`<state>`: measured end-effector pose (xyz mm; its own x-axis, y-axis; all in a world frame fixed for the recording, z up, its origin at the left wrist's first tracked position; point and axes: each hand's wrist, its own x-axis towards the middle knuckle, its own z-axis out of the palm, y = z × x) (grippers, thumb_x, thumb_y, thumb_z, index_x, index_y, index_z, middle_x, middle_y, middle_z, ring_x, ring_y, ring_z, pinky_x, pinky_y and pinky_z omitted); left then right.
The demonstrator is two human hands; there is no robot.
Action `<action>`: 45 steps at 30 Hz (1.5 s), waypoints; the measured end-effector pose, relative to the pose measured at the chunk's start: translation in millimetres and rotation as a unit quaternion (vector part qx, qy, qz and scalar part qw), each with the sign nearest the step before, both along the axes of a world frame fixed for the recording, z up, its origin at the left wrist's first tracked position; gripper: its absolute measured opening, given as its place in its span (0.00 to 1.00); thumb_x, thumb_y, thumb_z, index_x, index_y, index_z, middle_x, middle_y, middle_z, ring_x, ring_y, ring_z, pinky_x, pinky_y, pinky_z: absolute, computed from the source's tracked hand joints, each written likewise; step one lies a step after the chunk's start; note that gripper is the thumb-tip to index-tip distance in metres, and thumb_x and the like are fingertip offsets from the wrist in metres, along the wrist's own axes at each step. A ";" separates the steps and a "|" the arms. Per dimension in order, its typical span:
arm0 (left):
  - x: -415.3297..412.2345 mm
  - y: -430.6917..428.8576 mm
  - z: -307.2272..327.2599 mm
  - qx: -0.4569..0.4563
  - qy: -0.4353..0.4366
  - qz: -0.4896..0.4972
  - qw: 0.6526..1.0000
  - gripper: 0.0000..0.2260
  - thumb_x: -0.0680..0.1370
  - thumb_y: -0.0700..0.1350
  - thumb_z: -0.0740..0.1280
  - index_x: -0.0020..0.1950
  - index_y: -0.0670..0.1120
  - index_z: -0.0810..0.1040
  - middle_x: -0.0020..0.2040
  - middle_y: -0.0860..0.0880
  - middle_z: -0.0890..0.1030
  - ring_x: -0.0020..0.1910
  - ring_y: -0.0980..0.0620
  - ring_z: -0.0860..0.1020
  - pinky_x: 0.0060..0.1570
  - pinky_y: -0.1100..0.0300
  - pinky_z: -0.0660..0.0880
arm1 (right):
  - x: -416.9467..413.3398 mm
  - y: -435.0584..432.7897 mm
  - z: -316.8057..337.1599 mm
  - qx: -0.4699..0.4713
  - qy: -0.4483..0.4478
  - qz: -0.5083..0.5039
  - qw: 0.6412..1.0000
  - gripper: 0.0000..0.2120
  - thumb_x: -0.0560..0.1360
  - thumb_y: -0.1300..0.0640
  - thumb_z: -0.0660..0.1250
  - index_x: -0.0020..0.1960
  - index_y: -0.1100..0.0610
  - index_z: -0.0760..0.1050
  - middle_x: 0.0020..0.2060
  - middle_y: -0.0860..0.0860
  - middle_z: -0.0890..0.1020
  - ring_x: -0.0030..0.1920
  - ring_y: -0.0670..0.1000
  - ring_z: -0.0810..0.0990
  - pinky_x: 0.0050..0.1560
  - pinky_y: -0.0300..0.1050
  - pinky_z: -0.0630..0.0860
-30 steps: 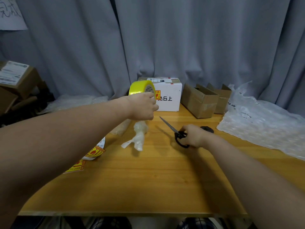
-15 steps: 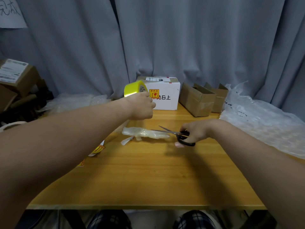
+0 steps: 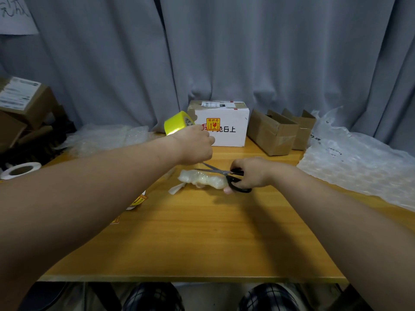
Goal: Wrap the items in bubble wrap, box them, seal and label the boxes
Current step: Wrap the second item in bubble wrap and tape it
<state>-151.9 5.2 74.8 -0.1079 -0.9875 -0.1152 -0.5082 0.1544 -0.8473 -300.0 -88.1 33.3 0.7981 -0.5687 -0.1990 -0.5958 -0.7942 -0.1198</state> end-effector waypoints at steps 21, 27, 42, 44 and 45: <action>3.4 -4.9 -3.3 -0.015 0.016 -0.029 0.999 0.12 0.79 0.40 0.59 0.58 0.50 0.77 0.54 0.45 0.74 0.53 0.43 0.74 0.52 0.52 0.70 | 2.6 5.0 -19.1 -0.090 -0.027 0.011 0.995 0.11 0.75 0.52 0.66 0.56 0.53 0.78 0.43 0.49 0.78 0.44 0.52 0.77 0.34 0.43 0.71; 20.5 0.0 6.3 -0.109 0.221 0.005 0.969 0.11 0.80 0.49 0.59 0.58 0.52 0.78 0.47 0.49 0.69 0.50 0.46 0.73 0.42 0.56 0.64 | -1.5 -0.6 -24.1 0.054 0.023 -0.036 0.998 0.29 0.76 0.56 0.67 0.74 0.55 0.60 0.64 0.56 0.74 0.60 0.56 0.74 0.50 0.43 0.73; 14.7 29.2 -20.5 -0.263 0.761 -0.004 0.593 0.07 0.76 0.45 0.68 0.52 0.44 0.81 0.46 0.52 0.80 0.46 0.59 0.76 0.47 0.67 0.72 | 33.1 23.1 4.1 0.285 -0.558 -0.037 0.778 0.08 0.74 0.56 0.71 0.51 0.58 0.80 0.46 0.51 0.82 0.49 0.47 0.79 0.51 0.40 0.77; 14.9 31.5 -22.2 -0.273 0.763 0.010 0.585 0.07 0.77 0.46 0.68 0.53 0.46 0.81 0.47 0.53 0.79 0.45 0.61 0.74 0.45 0.68 0.72 | 31.7 23.1 6.7 0.269 -0.551 -0.037 0.789 0.04 0.74 0.57 0.70 0.46 0.57 0.81 0.42 0.51 0.82 0.45 0.48 0.79 0.47 0.40 0.78; 15.1 32.1 -23.2 -0.275 0.762 0.013 0.587 0.07 0.77 0.46 0.68 0.53 0.46 0.81 0.46 0.54 0.79 0.44 0.62 0.74 0.43 0.70 0.71 | 30.9 22.8 7.4 0.256 -0.550 -0.037 0.794 0.02 0.75 0.57 0.70 0.45 0.56 0.81 0.40 0.51 0.82 0.43 0.47 0.79 0.44 0.39 0.78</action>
<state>-136.8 37.4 51.6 0.3445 -0.8337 0.4315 -0.7363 0.0451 0.6752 -269.1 -65.2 40.7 0.6177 -0.6911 0.3753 0.0502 -0.4416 -0.8958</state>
